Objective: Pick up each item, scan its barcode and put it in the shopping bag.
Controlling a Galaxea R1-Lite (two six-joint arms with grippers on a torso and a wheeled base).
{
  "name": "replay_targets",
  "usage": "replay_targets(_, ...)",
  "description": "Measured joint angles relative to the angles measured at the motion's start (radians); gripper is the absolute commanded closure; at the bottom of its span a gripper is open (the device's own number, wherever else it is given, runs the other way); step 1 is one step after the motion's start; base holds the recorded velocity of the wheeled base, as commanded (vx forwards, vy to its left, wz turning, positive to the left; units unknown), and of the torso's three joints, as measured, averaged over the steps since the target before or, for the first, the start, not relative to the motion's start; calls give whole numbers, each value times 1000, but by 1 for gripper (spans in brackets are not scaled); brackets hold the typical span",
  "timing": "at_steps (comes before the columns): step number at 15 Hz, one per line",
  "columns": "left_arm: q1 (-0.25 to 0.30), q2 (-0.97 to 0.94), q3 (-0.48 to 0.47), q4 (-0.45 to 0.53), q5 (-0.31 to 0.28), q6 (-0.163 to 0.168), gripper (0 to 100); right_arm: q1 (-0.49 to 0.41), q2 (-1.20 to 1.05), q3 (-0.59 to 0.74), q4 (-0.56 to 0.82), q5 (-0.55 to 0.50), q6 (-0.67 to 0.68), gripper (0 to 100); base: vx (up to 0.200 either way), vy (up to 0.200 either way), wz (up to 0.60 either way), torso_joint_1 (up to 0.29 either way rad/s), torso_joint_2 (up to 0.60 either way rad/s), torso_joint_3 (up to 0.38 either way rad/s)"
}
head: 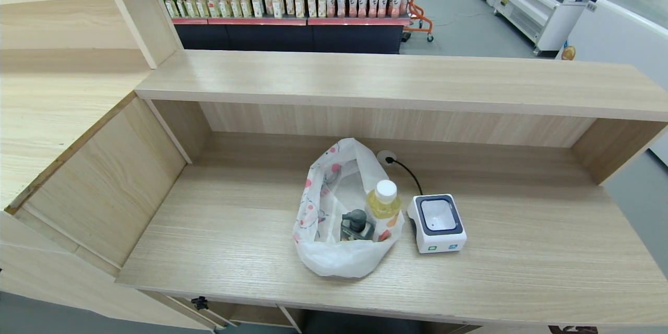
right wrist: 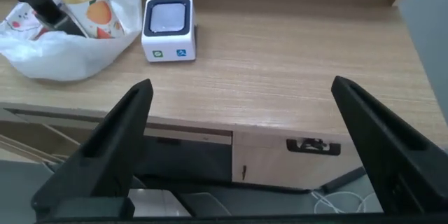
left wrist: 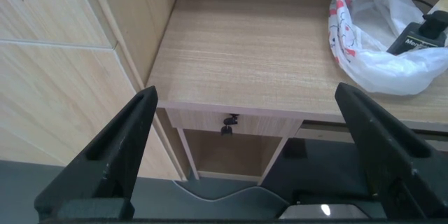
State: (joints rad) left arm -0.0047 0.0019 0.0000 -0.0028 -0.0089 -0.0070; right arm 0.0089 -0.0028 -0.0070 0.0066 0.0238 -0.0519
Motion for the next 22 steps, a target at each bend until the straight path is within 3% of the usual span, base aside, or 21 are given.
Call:
replay_targets(4,0,0,0,0,0,8,0,0,-1,0,10,9,-12,0,0,-200,0,4,1,0)
replay_targets(15,0,0,0,0,-1,6,0,1,-1,1,19,23,-37,0,55,0,0,1,2,0)
replay_targets(16,1,0,0,0,0,5,0,0,-1,1,19,23,-37,100,0,0,0,0,0,0)
replay_targets(22,0,0,0,0,0,5,0,0,-1,1,20,22,-26,100,0,0,0,0,0,0)
